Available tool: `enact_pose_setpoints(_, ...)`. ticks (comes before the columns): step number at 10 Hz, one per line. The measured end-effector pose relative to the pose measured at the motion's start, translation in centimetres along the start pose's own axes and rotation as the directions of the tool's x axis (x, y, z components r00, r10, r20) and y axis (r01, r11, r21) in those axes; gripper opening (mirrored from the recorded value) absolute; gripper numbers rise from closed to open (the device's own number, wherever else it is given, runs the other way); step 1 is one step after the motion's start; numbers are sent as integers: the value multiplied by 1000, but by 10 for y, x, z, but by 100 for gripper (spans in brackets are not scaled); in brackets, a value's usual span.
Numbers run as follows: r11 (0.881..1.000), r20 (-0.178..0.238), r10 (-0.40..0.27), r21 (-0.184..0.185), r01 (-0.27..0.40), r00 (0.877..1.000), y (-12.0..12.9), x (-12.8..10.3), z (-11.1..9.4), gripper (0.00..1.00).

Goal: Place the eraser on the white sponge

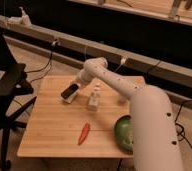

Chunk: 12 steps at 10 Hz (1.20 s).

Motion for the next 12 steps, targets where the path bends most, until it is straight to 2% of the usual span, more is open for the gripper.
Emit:
enact_pose_setpoints(3, 1000, -32, 10, -5, -10, 999, -1, 5, 8, 43)
enact_pose_setpoints(6, 1000, -58, 5, -29, -6, 998, 0, 11, 13, 74)
enact_pose_setpoints(7, 999, -63, 4, -37, -6, 998, 0, 12, 14, 79)
enact_pose_setpoints(10, 998, -76, -13, -66, 8, 997, 4, 17, 14, 80)
enact_pose_setpoints(11, 997, -76, -23, -80, 16, 997, 8, 19, 13, 78)
enact_pose_setpoints(12, 997, -77, -15, -75, 9, 997, 7, 21, 12, 70)
